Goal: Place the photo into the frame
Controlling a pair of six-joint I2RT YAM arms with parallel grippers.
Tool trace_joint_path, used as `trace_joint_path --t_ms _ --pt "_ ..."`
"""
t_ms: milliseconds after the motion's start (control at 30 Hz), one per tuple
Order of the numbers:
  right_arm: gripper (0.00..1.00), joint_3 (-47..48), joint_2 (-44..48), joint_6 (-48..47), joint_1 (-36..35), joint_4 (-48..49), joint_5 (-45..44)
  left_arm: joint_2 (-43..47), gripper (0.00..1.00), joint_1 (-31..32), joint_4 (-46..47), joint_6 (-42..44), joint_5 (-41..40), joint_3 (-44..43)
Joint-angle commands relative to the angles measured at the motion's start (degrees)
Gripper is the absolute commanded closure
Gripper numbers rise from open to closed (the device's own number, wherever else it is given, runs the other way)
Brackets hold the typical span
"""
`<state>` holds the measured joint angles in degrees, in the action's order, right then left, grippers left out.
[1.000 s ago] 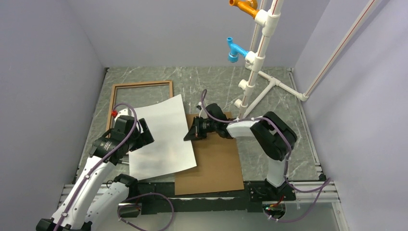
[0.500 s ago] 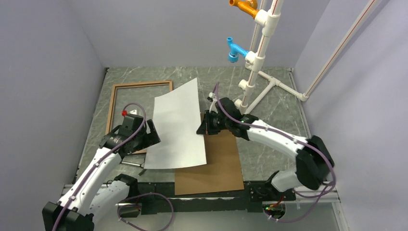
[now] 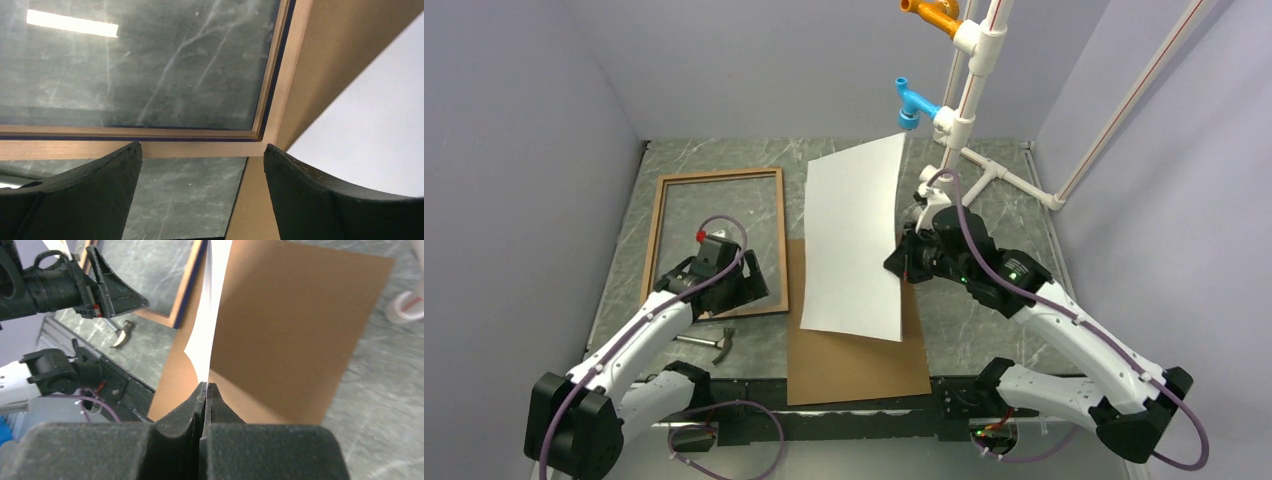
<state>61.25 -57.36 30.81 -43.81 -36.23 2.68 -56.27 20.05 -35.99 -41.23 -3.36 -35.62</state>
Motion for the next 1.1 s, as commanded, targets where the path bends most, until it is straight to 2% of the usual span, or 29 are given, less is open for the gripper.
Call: trace_joint_path --t_ms 0,133,433,733,867,1033,1067 --pt "1.0 2.44 3.76 -1.63 0.13 -10.58 -8.12 -4.56 0.07 3.03 5.16 -0.39 -3.15 -4.33" --pt "1.0 2.47 5.61 -1.63 0.13 -12.8 -9.88 -13.34 0.09 7.17 4.79 -0.01 -7.22 -10.27" --pt "1.0 1.42 6.35 -1.27 0.16 -13.81 -10.89 -30.08 0.23 15.19 0.44 -2.17 -13.5 -21.63" --pt "1.0 2.36 6.75 -1.36 0.35 -14.67 -12.07 -36.28 0.48 17.99 1.03 -3.47 -13.61 -23.39" --pt "1.0 3.42 7.15 -1.37 0.46 -15.09 -12.58 -38.15 0.73 18.87 0.31 -4.0 -13.59 -24.12" --pt "1.0 5.09 7.4 -1.28 0.43 -15.39 -11.86 -38.39 0.98 20.09 -1.69 -4.46 -14.66 -25.6" --pt "1.0 5.55 7.51 -1.22 0.4 -15.65 -11.87 -38.07 1.0 20.38 -2.35 -4.55 -14.99 -26.3"
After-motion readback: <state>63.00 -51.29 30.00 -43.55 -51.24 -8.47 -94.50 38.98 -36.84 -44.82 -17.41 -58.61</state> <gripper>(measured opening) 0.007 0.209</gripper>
